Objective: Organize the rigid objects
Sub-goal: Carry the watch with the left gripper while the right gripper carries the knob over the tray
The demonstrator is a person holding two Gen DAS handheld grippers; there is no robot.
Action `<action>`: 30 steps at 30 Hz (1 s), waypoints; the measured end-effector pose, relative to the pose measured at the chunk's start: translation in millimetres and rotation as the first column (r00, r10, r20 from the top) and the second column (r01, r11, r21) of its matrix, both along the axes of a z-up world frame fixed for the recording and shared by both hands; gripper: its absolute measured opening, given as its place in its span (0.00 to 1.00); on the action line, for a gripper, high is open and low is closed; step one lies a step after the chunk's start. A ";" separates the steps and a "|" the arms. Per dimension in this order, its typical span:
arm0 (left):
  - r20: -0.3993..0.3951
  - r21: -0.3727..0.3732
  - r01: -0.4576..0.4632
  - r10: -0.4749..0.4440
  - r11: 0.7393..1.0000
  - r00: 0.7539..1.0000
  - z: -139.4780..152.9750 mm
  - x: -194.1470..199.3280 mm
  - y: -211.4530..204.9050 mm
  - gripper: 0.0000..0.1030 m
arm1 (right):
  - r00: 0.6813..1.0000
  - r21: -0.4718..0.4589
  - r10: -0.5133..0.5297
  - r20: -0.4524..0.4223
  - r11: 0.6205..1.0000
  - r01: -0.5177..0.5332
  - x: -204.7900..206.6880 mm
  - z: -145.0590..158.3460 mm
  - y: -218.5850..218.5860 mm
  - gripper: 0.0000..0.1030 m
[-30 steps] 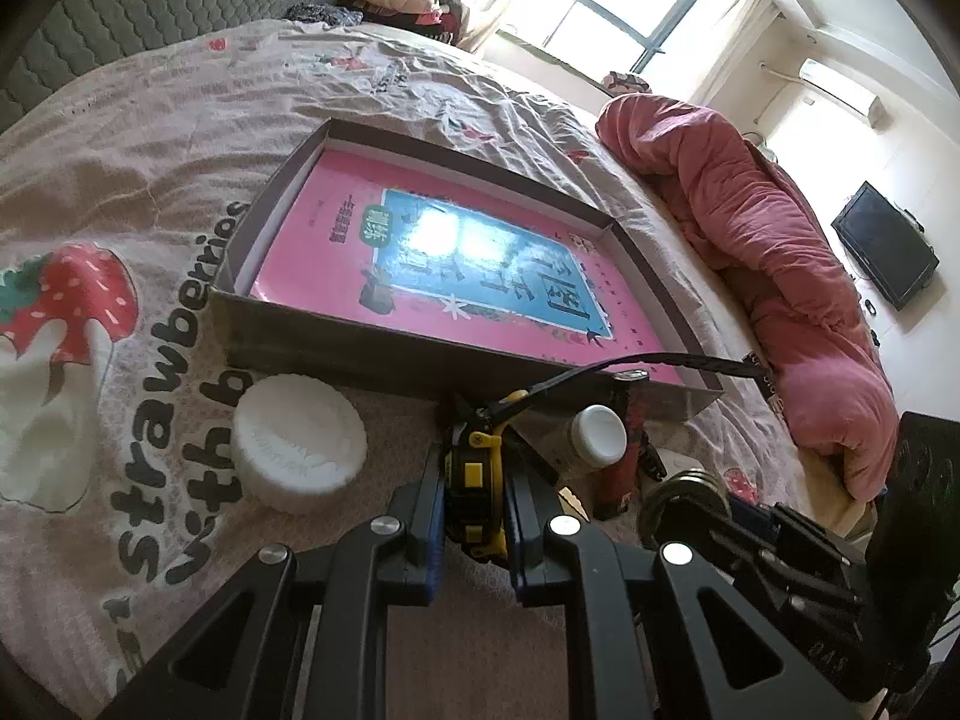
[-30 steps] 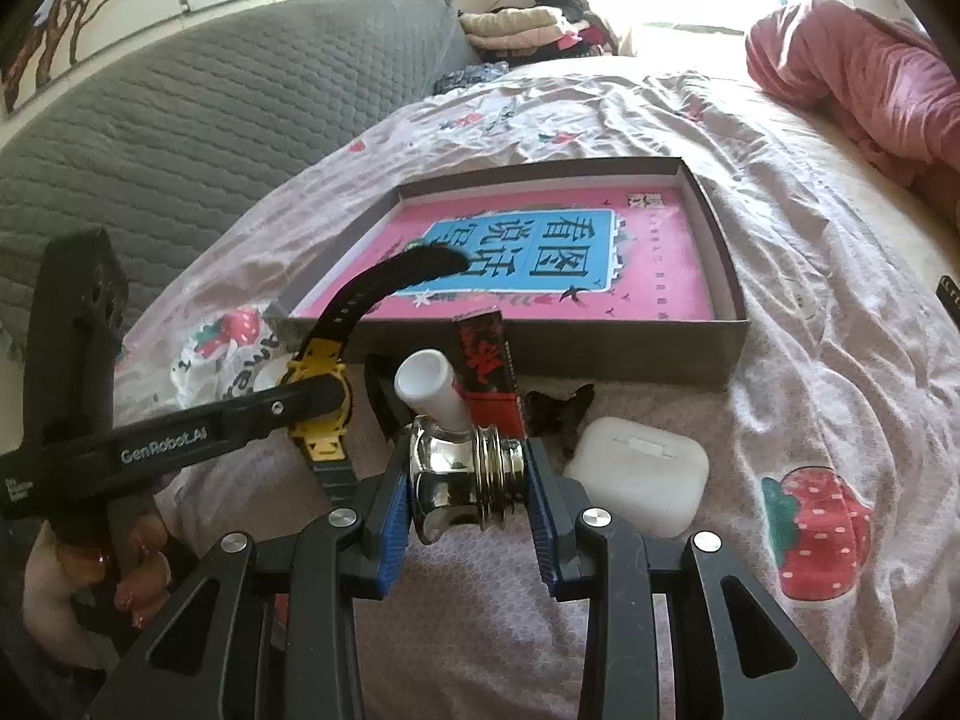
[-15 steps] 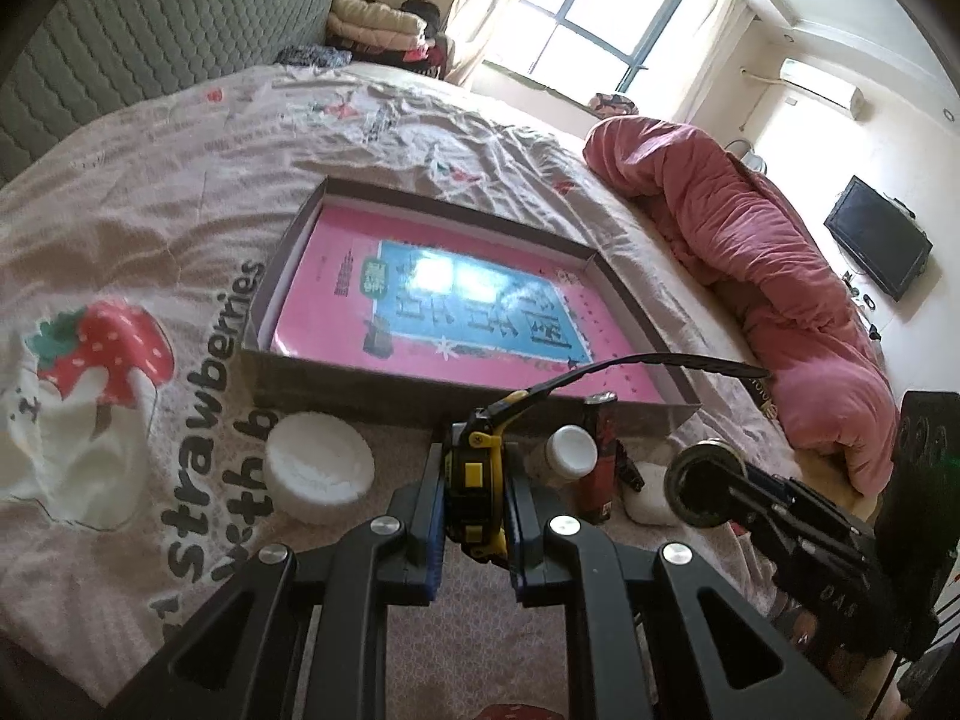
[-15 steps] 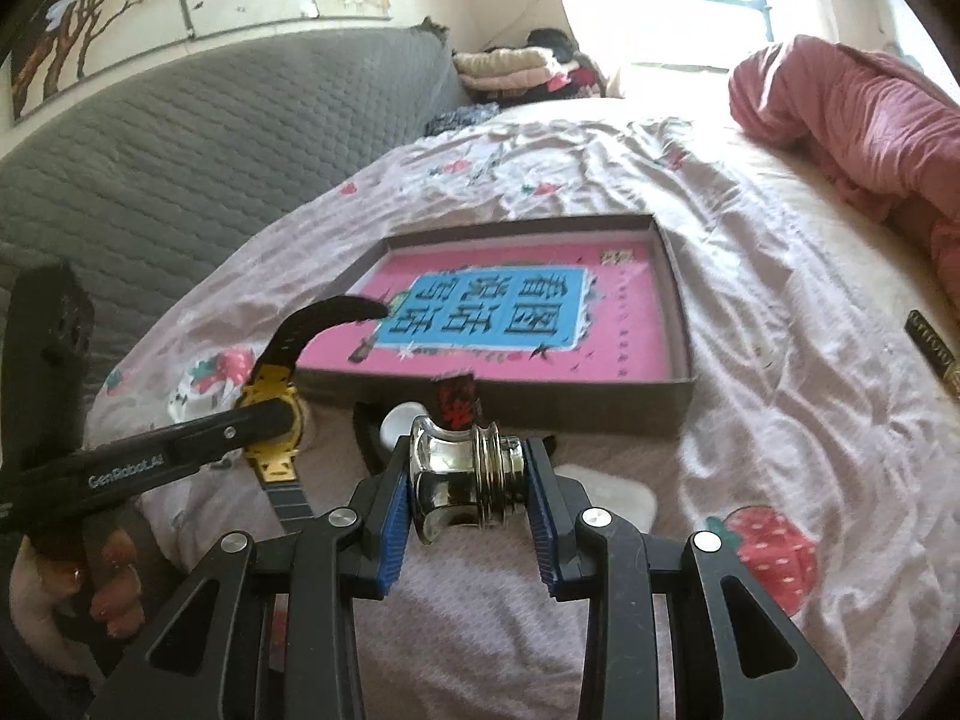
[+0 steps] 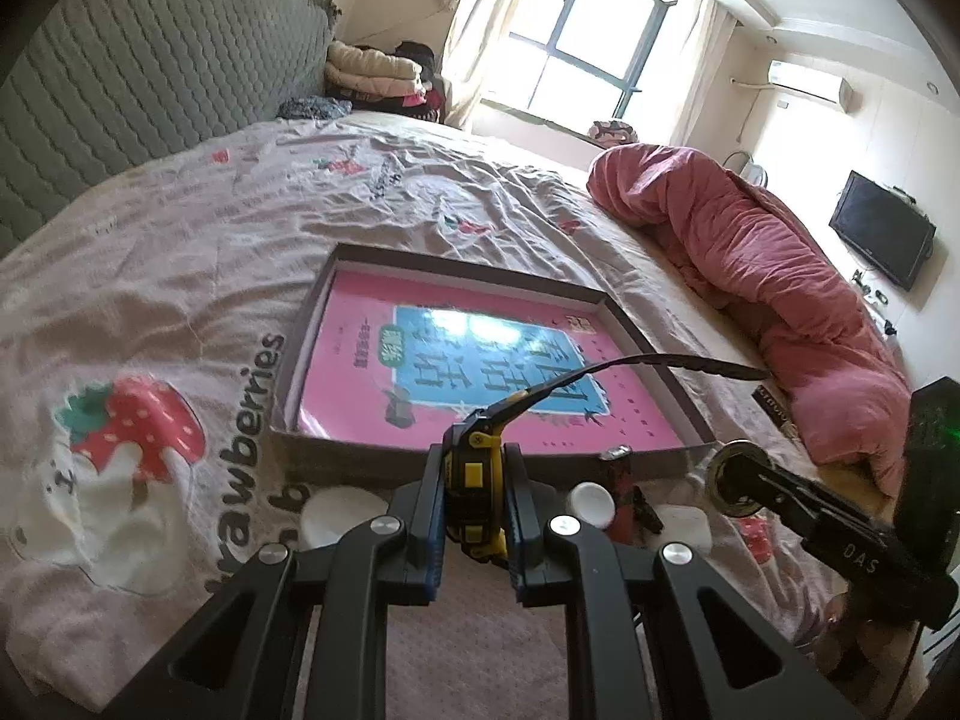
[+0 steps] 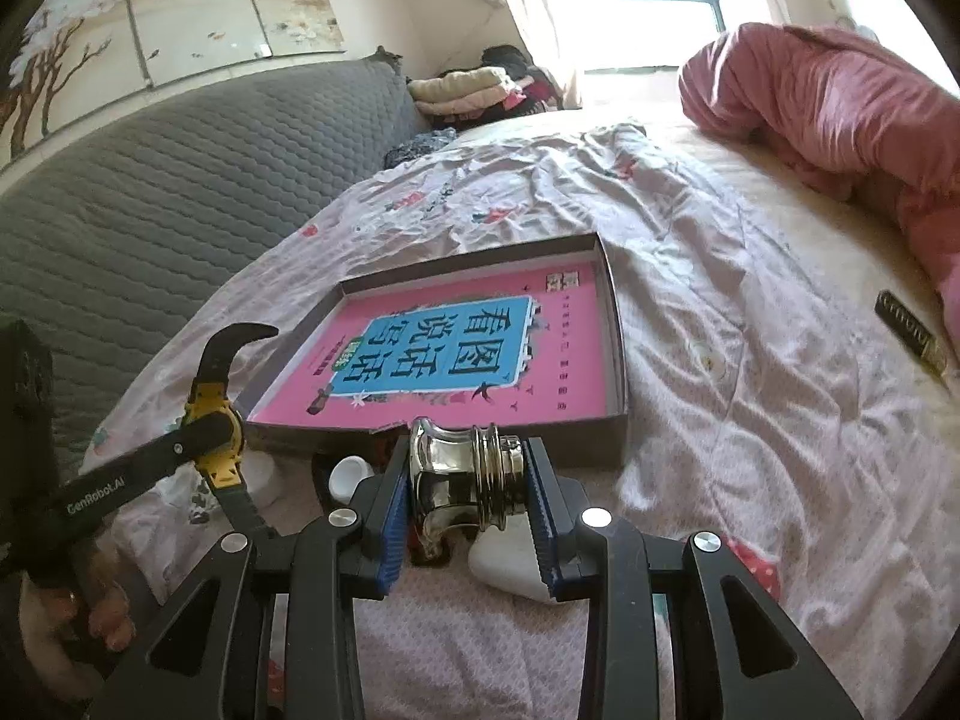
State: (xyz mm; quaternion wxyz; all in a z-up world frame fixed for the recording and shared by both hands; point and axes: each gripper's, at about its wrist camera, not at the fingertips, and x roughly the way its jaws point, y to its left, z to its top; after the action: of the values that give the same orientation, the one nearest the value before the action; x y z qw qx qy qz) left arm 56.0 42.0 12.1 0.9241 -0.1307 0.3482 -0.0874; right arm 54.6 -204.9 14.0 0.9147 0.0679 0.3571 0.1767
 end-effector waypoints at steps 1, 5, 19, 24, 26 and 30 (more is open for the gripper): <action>0.006 0.002 0.001 -0.001 1.000 1.000 0.7 0.1 0.1 0.16 | 1.000 -0.014 0.002 0.009 1.000 -0.002 1.5 0.8 1.5 0.34; 0.045 0.038 -0.003 0.002 0.999 0.999 6.7 0.1 -2.7 0.16 | 1.000 -0.030 0.004 0.030 1.000 -0.003 8.1 2.6 4.2 0.34; 0.052 0.050 -0.092 0.089 0.995 0.995 8.8 29.2 6.3 0.16 | 0.999 -0.057 0.008 0.052 0.998 -0.006 35.8 -1.8 6.9 0.34; 0.049 0.041 -0.140 0.138 0.989 0.989 7.9 39.6 13.7 0.16 | 0.999 -0.063 -0.015 0.043 0.998 0.018 45.6 -5.0 1.7 0.34; 0.042 0.037 -0.155 0.154 0.987 0.987 5.5 44.8 16.8 0.16 | 0.999 -0.070 -0.023 0.037 0.997 0.026 49.0 -6.5 0.6 0.34; 0.033 0.035 -0.176 0.174 0.984 0.984 0.5 53.8 20.2 0.16 | 0.999 -0.076 -0.026 0.026 0.997 0.027 54.7 -9.1 0.1 0.34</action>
State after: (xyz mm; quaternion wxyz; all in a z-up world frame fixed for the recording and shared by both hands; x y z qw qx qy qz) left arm 109.8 62.2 12.6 0.9356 -0.1420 0.3231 -0.0013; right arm 109.3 -204.8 4.9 0.9233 0.0355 0.3510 0.1516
